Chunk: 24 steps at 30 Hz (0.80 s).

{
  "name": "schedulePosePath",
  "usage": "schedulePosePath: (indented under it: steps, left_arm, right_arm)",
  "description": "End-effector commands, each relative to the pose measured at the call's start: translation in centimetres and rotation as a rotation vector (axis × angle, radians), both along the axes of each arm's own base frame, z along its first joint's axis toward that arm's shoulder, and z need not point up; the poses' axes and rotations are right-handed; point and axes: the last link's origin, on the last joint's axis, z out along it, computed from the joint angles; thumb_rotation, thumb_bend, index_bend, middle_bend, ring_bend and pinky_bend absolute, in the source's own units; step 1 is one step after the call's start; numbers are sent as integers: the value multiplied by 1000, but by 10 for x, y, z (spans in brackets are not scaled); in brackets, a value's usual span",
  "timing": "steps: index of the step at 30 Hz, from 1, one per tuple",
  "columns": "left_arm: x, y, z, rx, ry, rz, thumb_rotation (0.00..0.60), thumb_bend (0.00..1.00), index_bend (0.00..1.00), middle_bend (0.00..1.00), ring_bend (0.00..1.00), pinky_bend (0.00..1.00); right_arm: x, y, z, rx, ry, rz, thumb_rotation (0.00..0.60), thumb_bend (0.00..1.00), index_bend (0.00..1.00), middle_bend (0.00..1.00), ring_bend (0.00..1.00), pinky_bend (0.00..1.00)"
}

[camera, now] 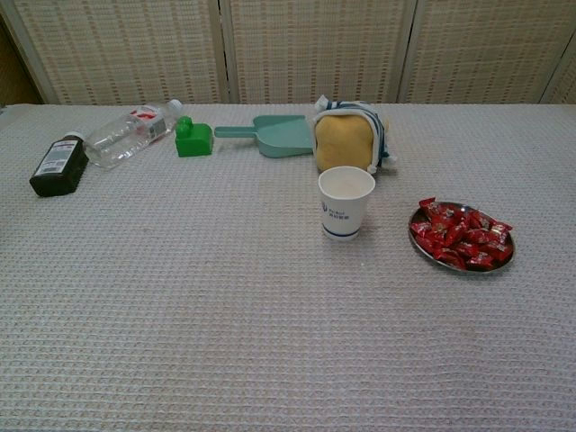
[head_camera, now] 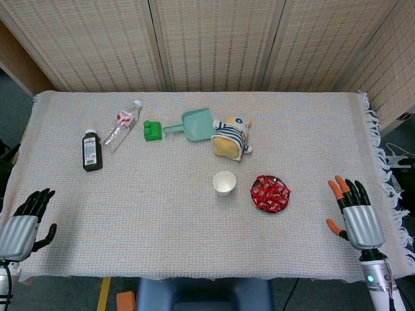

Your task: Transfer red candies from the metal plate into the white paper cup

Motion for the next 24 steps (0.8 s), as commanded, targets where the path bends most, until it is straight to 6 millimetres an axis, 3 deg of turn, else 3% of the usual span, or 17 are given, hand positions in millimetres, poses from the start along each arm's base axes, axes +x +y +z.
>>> schedulePosePath:
  steps: [1,7,12,17,24]
  left_arm:
    - [0,1,-1,-3,1,-2,600,458,0,14,0,192]
    - [0,2,-4,-21,1,0,600,459,0,14,0,193]
    - [0,2,-2,-15,-10,2,600,459,0,14,0,194]
    - [0,0,1,-8,-24,-3,600,458,0,14,0,194]
    - [-1,1,1,-23,-32,0,600,458,0,14,0,194]
  right_arm:
    - [0,0,0,1,0,0,600,147,0,0,0,0]
    - [2,0,1,-15,9,2,600,147,0,0,0,0]
    - [13,-12,-1,14,86,33,600,146,0,0,0,0]
    - [32,-36,-10,78,177,66,600,147,0,0,0,0]
    - [66,-89,-36,221,295,98,600,147,0,0,0,9]
